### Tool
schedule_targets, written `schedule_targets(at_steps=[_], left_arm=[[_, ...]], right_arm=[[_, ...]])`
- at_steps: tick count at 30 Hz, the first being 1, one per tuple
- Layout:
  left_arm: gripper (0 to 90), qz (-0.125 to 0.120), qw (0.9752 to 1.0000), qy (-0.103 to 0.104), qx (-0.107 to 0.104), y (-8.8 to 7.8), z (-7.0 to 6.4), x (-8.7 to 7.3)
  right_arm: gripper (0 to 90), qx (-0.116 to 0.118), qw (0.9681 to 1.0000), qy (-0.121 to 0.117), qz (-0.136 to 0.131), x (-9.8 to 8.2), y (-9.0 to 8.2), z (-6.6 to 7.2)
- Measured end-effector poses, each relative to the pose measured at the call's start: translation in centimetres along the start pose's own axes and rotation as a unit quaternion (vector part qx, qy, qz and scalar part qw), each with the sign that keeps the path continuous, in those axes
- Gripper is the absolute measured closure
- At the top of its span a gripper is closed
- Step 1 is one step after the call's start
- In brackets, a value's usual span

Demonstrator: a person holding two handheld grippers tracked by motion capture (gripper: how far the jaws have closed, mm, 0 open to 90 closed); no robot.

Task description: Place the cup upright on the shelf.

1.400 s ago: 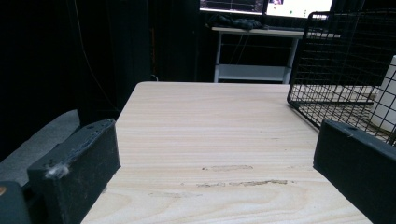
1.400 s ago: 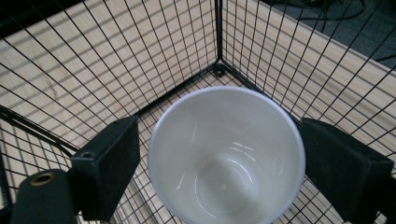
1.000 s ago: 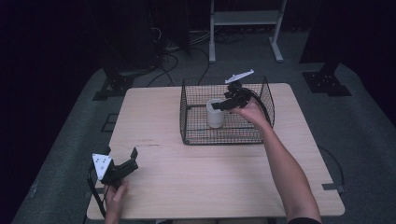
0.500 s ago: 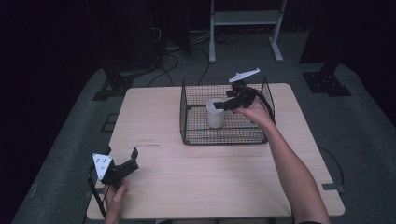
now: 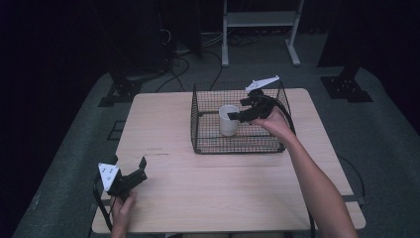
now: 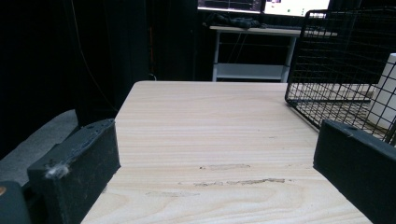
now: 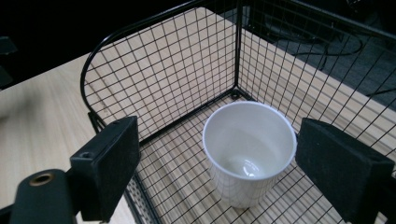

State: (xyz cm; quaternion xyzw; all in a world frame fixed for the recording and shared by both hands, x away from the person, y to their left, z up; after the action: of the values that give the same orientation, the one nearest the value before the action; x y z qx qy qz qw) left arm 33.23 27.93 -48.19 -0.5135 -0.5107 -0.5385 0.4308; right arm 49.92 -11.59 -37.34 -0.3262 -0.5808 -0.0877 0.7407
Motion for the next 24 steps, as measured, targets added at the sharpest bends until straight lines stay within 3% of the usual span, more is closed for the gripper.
schedule_targets(at_steps=[12,24], left_arm=[[0.0,0.002,1.0,0.004,-0.002,0.0,-0.1,0.0],[0.0,0.001,1.0,0.004,-0.003,0.0,-0.1,0.0]], right_arm=[[13.1,0.016,0.9999,-0.005,0.004,-1.1,-1.8,0.7],[13.2,0.035,0.9991,-0.024,0.006,-1.1,-3.1,2.4]])
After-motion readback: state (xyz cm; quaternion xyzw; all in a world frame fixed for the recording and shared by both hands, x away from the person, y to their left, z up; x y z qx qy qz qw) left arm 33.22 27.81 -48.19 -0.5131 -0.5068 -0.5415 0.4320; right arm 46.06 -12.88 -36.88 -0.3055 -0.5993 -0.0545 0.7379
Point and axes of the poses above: each handheld gripper's, and its own axes: y roughly forward along the jaws, x roughly out of its top, z roughly to its left, the point moved 5 cm from there along y, roughly forward along the jaws, and after that the axes turned 13 degrees about -z, right-handed, at the moved point
